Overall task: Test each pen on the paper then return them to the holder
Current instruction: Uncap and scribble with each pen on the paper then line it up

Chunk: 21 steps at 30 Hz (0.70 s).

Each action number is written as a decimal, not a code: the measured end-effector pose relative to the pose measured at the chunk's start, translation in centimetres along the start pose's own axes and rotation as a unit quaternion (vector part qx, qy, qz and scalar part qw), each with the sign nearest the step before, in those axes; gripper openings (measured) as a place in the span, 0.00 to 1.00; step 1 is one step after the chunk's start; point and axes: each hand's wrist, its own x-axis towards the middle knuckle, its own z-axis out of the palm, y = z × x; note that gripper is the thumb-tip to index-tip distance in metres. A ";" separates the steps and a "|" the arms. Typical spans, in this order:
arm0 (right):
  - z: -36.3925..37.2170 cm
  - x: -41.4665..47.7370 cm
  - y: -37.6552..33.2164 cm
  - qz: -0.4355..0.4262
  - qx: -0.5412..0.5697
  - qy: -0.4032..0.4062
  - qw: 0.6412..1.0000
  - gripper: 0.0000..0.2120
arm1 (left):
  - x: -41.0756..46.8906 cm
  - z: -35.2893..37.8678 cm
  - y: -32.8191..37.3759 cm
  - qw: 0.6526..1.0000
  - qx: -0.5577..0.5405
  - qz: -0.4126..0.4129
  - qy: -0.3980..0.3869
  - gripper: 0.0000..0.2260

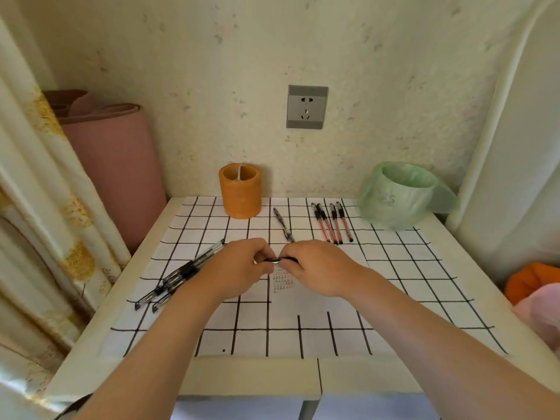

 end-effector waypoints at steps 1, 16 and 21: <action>0.0 0.1 0.2 0.000 0.003 -0.009 1.000 0.11 | 0.2 0.0 0.0 1.000 -0.004 -0.001 -0.002 0.03; 1.6 -0.1 0.9 0.007 -0.025 0.013 1.000 0.11 | 1.6 0.1 -0.3 0.999 0.000 0.017 -0.038 0.03; 1.5 0.1 0.8 0.017 0.004 0.012 1.000 0.11 | 1.8 -0.1 -0.3 0.999 -0.029 0.006 -0.034 0.03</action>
